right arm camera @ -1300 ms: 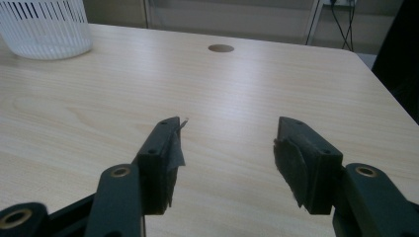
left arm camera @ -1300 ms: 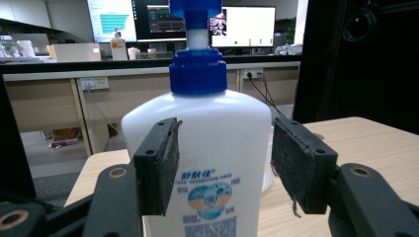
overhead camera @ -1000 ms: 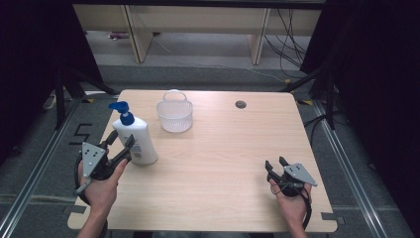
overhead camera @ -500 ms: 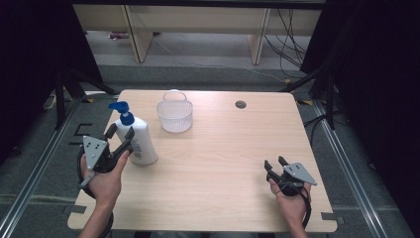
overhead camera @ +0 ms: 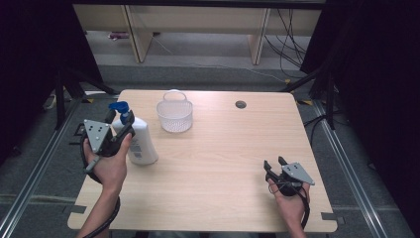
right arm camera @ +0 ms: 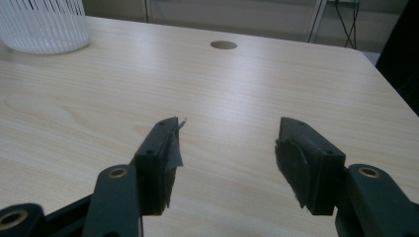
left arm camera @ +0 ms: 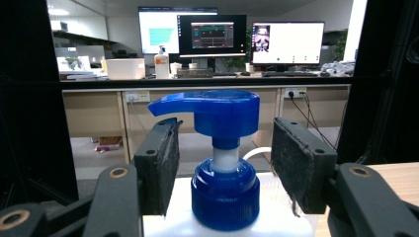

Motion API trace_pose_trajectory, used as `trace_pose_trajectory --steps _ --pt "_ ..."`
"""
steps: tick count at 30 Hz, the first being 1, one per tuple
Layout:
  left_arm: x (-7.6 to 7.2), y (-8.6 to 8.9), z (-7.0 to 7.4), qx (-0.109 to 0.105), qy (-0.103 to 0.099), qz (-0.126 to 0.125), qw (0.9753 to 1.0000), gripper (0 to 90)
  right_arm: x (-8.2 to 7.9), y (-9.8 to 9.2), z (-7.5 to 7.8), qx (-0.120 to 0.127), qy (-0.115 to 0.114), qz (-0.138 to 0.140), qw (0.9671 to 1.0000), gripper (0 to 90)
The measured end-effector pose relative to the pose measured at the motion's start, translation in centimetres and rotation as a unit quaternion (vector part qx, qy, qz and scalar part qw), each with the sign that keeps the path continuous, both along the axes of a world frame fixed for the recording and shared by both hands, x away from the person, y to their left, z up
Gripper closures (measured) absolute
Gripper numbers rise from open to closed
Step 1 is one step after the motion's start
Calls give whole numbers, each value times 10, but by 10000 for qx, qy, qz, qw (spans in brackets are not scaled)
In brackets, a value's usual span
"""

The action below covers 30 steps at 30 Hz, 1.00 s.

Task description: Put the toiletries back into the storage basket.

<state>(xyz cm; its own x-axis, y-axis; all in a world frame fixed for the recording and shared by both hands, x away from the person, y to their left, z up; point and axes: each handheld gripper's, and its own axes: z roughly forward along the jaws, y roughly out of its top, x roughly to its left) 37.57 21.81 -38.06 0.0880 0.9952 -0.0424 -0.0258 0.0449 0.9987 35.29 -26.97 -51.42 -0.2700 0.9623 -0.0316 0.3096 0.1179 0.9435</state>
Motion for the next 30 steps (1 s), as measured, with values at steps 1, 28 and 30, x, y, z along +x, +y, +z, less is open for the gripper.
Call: trace_pose_trajectory --steps 1,28,30 --pt "1 0 0 3 9 27 10000 441 -1 1 0 69 62 -36 10000 428" --pt "15 -4 9 -180 257 103 9995 584 1 2 0 109 133 15 9999 427" --pt "14 -4 9 -191 269 105 9994 587 1 2 0 108 135 1 9999 427"
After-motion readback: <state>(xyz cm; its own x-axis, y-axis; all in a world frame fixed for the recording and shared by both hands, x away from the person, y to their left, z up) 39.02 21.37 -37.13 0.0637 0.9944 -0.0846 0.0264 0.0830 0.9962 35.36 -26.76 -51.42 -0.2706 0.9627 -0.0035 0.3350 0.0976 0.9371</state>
